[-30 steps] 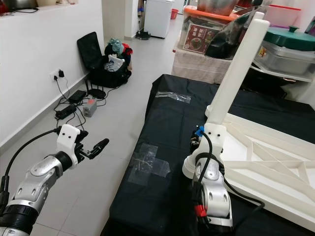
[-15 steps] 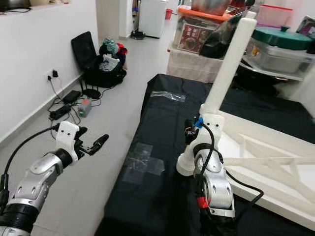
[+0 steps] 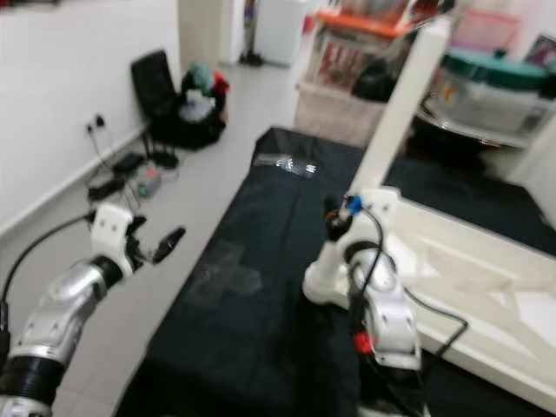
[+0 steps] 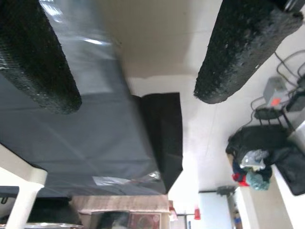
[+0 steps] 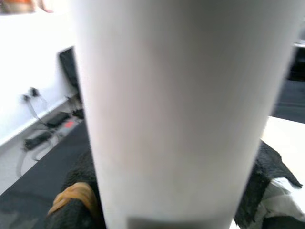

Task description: Building children table

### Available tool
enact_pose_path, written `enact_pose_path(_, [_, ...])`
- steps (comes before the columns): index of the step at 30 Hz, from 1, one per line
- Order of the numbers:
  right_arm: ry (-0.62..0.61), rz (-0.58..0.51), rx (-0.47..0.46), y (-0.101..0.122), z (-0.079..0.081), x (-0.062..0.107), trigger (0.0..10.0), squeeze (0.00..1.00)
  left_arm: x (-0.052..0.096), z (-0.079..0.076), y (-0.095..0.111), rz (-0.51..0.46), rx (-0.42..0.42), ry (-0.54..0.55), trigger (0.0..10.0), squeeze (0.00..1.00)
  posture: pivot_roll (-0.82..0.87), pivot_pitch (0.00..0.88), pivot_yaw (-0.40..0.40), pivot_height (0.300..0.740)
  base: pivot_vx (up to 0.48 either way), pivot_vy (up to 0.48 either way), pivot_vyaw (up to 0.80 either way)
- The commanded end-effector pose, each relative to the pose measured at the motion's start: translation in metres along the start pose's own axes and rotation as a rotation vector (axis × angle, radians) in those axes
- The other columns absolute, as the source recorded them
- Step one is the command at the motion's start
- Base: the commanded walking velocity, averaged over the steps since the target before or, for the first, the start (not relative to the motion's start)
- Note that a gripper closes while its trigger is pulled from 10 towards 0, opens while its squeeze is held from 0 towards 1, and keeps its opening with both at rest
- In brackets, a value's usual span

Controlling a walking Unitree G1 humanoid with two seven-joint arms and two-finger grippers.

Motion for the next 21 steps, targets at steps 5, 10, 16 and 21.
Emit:
enact_pose_path(5, [-0.074,0.022,0.003,-0.007,-0.024,0.004,10.0,0.0,0.0,-0.003,-0.004,0.012,0.008,-0.018,10.0,0.0,0.05,0.0,-0.114,0.74,0.0,-0.48,0.0])
enact_pose_path(10, [-0.08,0.027,0.007,-0.008,-0.028,0.006,10.0,0.0,-0.001,-0.004,-0.005,0.015,0.006,-0.022,10.0,0.0,0.05,0.0,-0.109,0.74,0.0,-0.48,0.0])
enact_pose_path(16, [-0.096,0.025,0.013,-0.007,-0.036,0.006,10.0,0.0,-0.002,-0.005,-0.004,0.017,0.004,-0.025,10.0,0.0,0.05,0.0,-0.105,0.74,0.0,-0.48,0.0])
enact_pose_path(21, [-0.094,0.025,0.018,-0.006,-0.038,0.005,10.0,0.0,-0.003,-0.005,-0.004,0.016,0.005,-0.026,10.0,0.0,0.05,0.0,-0.105,0.74,0.0,-0.48,0.0])
Point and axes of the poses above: a point about 5 cm out from each wrist's last joint towards the gripper, its own x axis pointing back from the gripper into the wrist, its own y axis along the axis of the wrist's last joint, z = x × y, the point moved 6 cm from there along -x, pointing out of the wrist towards the gripper, and after that the axes turned 5 degrees about -x, right-handed, at the moved point
